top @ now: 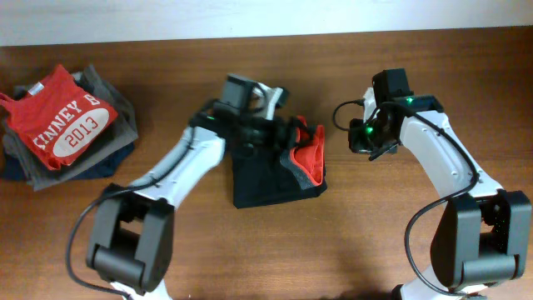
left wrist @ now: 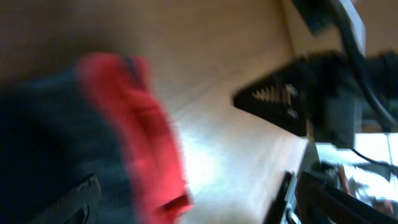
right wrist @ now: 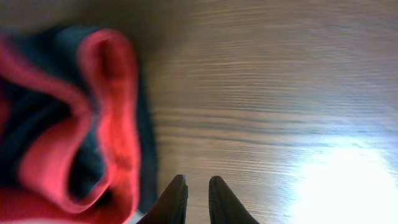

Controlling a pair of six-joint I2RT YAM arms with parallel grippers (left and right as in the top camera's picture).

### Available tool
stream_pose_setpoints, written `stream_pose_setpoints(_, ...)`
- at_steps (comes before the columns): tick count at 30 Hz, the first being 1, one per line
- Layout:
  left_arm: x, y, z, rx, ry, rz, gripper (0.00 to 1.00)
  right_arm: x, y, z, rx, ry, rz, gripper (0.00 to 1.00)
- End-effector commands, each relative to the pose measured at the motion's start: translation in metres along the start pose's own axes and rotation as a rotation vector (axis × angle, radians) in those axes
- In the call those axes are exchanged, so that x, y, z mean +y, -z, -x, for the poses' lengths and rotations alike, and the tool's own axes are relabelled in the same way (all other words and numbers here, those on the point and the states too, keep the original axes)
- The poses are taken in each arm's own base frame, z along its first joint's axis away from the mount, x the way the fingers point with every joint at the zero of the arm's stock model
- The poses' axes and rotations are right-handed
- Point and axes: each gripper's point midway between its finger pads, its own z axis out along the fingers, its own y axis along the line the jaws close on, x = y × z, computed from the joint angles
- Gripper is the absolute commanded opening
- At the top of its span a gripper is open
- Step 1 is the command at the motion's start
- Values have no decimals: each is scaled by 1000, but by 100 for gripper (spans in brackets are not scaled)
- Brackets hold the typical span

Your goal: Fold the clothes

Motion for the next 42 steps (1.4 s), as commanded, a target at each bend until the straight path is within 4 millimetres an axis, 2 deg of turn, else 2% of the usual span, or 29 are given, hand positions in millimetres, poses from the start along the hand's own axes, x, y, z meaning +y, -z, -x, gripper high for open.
stream_pose_setpoints(1,10,42,26,-93,-39,55,99,39,4,-6,15,192,231,21)
stream_pose_setpoints(4,44,59,22,-92,52,162,99,55,5,-9,14,251,296,26)
stream_pose_setpoints(7,83,73,7,-68,142,347,99,69,2,-12,19,288,305,30)
stream_pose_setpoints(10,104,79,-5,-46,171,471,99,86,-4,-16,19,343,310,41)
stream_pose_setpoints(12,108,79,-9,-34,172,502,99,96,-9,-19,21,378,298,44)
stream_pose_setpoints(16,112,78,-16,-17,173,535,99,99,-22,-20,32,359,215,44)
stream_pose_setpoints(23,120,76,-30,12,189,566,99,114,-42,-30,70,399,229,45)
stream_pose_setpoints(28,123,74,-35,24,193,575,99,120,-47,-34,81,418,232,45)
stream_pose_setpoints(33,124,73,-37,29,195,576,99,122,-47,-37,91,416,242,45)
stream_pose_setpoints(37,124,73,-37,30,196,576,99,121,-42,-31,78,395,252,45)
stream_pose_setpoints(42,124,73,-37,29,195,576,99,136,-15,-17,45,364,398,45)
